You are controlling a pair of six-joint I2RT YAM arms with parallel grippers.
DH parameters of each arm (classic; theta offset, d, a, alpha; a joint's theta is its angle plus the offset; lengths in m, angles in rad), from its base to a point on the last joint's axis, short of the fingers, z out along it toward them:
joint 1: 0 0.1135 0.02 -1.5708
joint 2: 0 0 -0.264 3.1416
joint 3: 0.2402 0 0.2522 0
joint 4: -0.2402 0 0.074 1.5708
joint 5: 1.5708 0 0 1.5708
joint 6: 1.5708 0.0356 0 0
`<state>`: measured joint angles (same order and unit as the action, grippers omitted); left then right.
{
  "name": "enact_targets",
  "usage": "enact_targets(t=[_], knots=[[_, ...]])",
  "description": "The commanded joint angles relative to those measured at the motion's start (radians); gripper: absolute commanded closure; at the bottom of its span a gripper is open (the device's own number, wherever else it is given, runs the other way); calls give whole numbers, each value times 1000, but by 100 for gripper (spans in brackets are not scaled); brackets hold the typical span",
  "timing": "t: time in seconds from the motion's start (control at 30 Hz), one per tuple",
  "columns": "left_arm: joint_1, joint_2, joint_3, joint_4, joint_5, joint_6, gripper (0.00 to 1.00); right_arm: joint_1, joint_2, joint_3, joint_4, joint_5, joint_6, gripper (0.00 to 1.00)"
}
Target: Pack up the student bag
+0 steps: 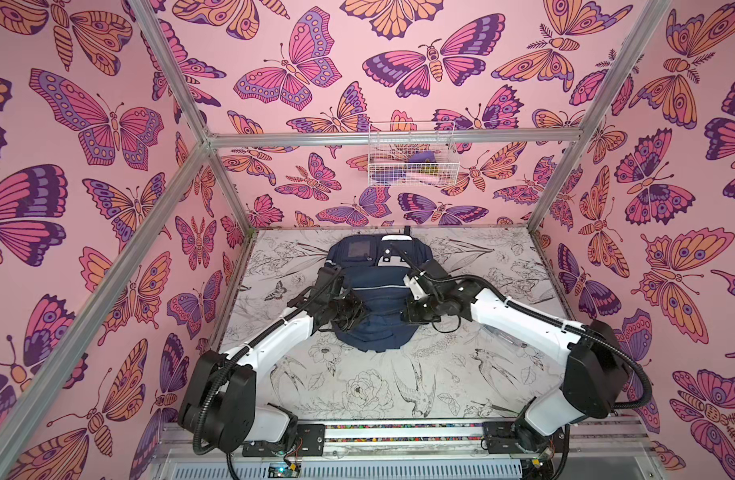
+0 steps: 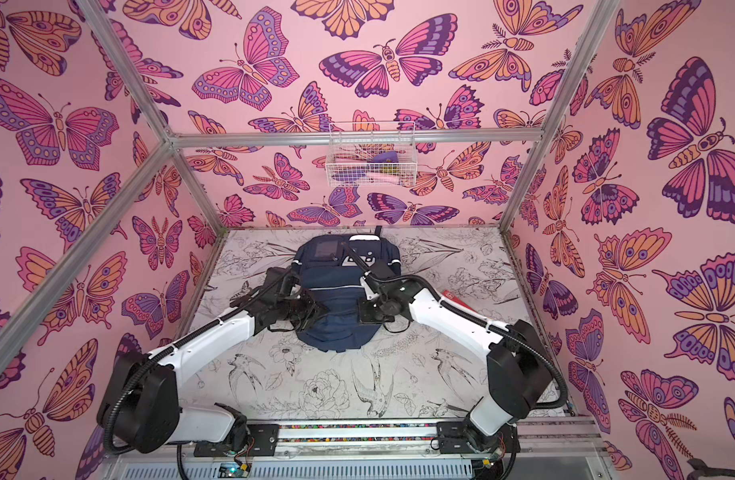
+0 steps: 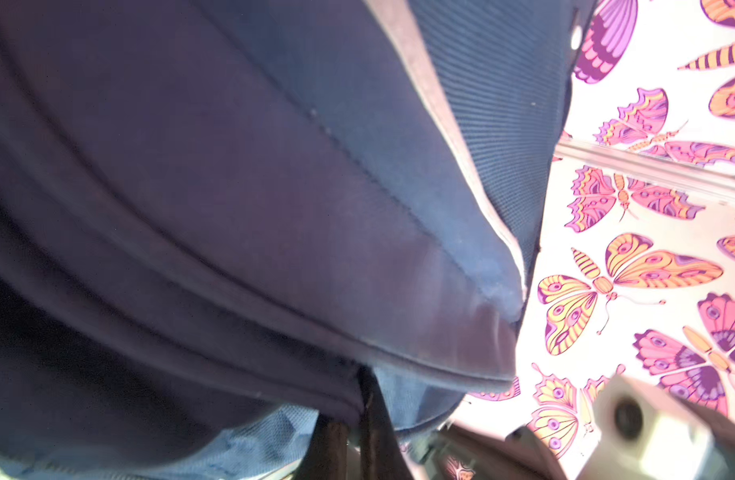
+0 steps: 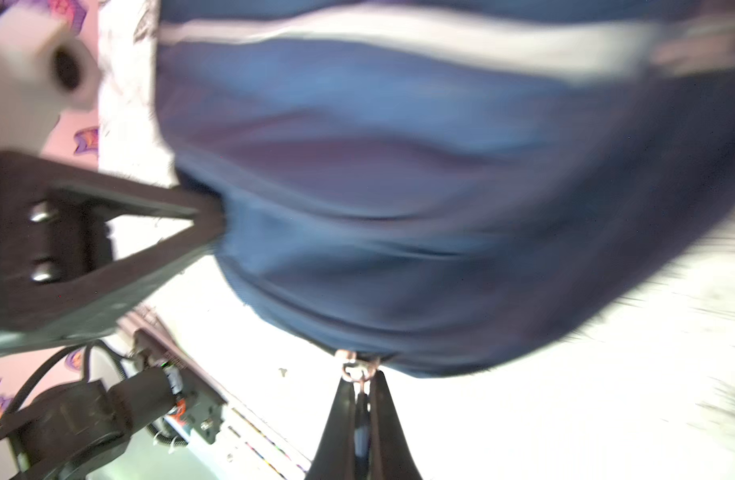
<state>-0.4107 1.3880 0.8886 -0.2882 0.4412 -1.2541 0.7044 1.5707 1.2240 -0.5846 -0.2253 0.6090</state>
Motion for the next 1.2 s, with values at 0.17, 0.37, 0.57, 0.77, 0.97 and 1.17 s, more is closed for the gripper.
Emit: enact_targets(t=[0.17, 0.37, 0.57, 0.77, 0.97, 1.17], knots=[[26, -58, 0, -189, -37, 213, 100, -219, 37, 25, -34, 145, -165, 100], [26, -76, -18, -198, -35, 231, 100, -312, 187, 139, 33, 164, -257, 100], [12, -67, -28, -192, -26, 231, 100, -377, 249, 213, 32, 150, -276, 100], [5, -66, -52, -186, -18, 234, 100, -410, 293, 276, 25, 126, -303, 100], [-12, -58, -53, -186, -7, 254, 100, -447, 356, 334, 37, 91, -284, 100], [-6, -78, -67, -203, 12, 308, 100, -461, 379, 360, 17, 53, -329, 100]])
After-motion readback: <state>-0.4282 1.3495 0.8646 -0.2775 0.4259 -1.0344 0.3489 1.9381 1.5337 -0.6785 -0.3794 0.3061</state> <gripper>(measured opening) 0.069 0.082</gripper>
